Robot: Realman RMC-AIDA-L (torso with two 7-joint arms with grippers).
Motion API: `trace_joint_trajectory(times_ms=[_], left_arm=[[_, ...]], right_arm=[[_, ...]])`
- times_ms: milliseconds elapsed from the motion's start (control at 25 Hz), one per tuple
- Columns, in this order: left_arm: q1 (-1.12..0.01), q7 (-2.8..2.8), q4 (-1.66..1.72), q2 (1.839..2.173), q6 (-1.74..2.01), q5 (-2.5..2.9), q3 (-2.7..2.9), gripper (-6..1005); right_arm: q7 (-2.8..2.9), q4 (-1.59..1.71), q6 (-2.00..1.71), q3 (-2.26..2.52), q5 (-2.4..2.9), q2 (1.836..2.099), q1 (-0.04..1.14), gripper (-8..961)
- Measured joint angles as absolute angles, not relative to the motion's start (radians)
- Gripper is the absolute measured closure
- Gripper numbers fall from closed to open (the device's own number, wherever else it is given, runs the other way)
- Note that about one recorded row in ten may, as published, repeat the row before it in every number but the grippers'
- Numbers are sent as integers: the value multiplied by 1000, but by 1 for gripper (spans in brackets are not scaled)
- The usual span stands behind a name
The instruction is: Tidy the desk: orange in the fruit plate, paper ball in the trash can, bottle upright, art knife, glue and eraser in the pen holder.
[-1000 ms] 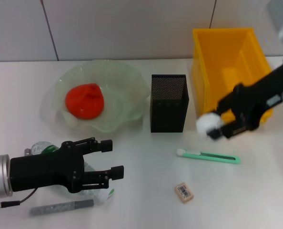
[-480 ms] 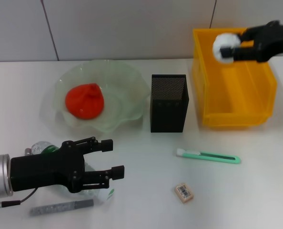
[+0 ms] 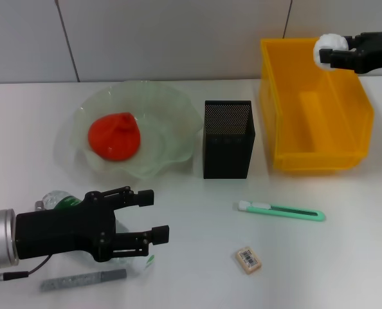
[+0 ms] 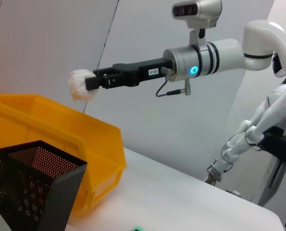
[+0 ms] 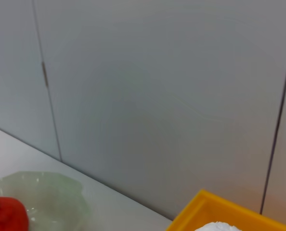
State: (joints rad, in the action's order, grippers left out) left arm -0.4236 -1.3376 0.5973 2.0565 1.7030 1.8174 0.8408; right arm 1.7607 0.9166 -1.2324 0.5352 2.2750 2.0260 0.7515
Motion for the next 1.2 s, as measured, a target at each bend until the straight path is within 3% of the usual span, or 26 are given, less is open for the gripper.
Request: trace_joint_trajectory(times_ms=[360, 560, 1080, 1160, 1200], left_arm=[[-421, -1338, 597, 2057, 1704, 1818, 839, 158], [-421, -1338, 597, 2057, 1706, 1819, 842, 158], [-421, -1336, 597, 2057, 1705, 1819, 842, 158], [-422, -1336, 597, 2057, 1705, 1819, 841, 158], [-423, -1336, 597, 2057, 1705, 1818, 841, 158]], right_arm=[[1773, 906, -1192, 536, 2275, 2038, 751, 400], [1777, 906, -1188, 536, 2274, 2039, 750, 185], [1629, 896, -1284, 532, 1733, 2046, 663, 175], [1590, 861, -1383, 532, 1610, 2037, 642, 175], [1563, 815, -1503, 532, 1530, 2015, 628, 175]])
